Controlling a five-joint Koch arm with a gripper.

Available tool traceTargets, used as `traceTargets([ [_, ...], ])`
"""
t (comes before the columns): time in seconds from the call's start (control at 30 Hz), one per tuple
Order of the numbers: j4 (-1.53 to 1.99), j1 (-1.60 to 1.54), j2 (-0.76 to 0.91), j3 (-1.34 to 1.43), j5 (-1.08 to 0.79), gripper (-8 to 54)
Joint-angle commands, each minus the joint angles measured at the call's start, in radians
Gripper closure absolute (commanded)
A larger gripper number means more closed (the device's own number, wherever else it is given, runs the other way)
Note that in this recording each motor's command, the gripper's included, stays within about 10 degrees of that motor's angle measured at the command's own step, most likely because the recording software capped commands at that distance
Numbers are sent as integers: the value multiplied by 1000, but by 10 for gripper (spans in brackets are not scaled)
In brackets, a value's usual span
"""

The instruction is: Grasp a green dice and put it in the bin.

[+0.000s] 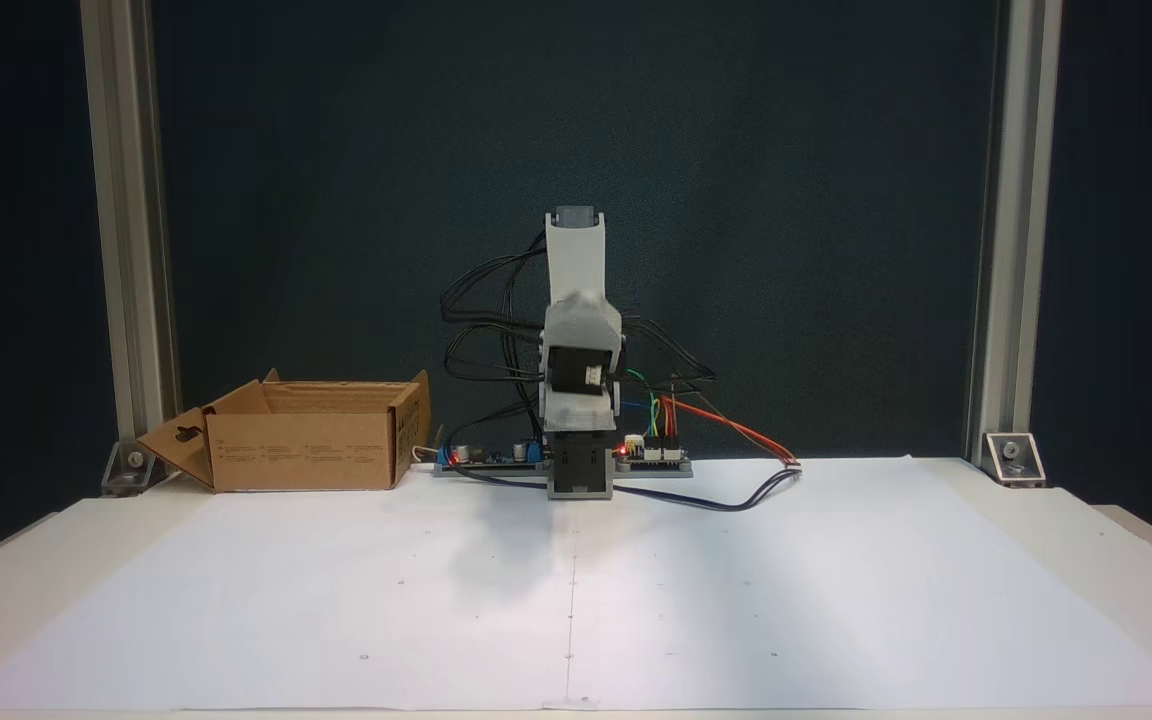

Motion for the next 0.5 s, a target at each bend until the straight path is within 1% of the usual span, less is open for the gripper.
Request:
traceTargets([
  [0.0, -152, 12, 112, -11, 34, 14],
  [0.47, -202, 32, 110, 100, 34, 12],
])
